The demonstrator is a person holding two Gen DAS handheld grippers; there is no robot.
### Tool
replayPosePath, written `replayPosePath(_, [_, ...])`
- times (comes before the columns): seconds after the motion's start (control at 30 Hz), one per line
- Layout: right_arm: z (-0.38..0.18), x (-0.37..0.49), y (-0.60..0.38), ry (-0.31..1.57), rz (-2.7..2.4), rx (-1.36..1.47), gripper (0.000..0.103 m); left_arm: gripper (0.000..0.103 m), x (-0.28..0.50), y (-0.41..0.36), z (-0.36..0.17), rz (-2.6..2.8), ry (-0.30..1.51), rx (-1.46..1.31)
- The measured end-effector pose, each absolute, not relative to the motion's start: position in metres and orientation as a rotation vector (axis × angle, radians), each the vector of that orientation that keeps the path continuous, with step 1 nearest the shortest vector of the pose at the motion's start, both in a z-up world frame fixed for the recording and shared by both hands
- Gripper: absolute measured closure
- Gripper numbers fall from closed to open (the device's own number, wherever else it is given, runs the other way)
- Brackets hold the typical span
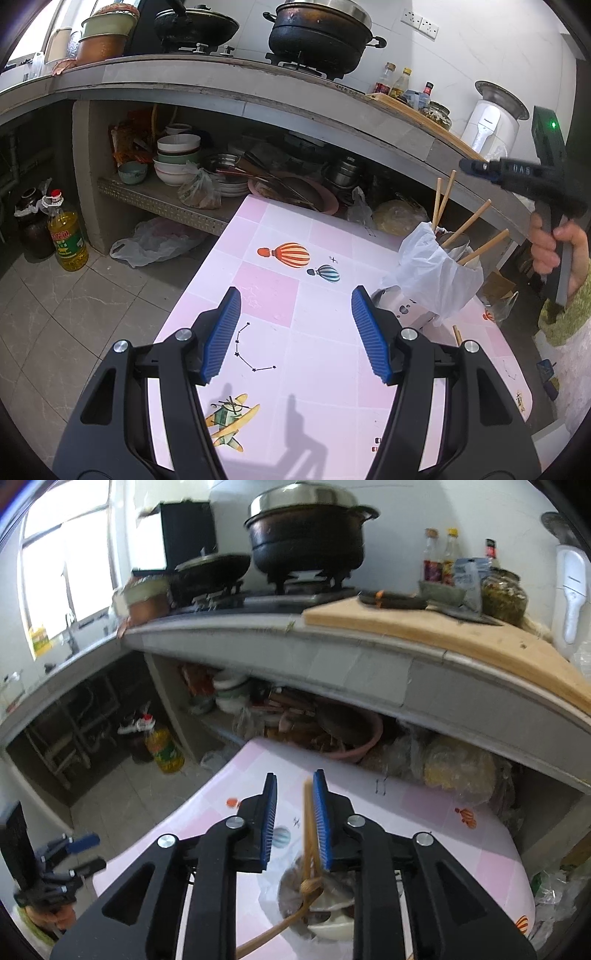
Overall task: Organize utensils
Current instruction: 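Open the right gripper to release the chopstick into the holder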
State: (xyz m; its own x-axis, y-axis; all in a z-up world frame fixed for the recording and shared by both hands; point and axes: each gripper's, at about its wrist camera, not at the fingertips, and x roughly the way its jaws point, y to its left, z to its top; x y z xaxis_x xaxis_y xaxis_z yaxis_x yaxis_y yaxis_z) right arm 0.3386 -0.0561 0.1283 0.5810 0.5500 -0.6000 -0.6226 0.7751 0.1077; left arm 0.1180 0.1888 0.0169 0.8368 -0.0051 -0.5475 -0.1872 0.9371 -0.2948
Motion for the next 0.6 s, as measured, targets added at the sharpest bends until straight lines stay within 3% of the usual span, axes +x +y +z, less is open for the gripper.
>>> replayPosePath(0.33, [0.116, 0.379, -0.047, 0.76, 0.647, -0.087, 0.083, 0.044, 0.116, 0.187, 0.015, 0.101, 0.576, -0.35])
replayPosePath(0.4, [0.111, 0.384, -0.047, 0.78, 0.649, -0.078, 0.095, 0.044, 0.116, 0.188, 0.013, 0.101, 0.578, -0.354])
replayPosePath(0.6, [0.107, 0.375, -0.051, 0.776, 0.663, -0.073, 0.1, 0.044, 0.117, 0.192, 0.012, 0.102, 0.582, -0.36])
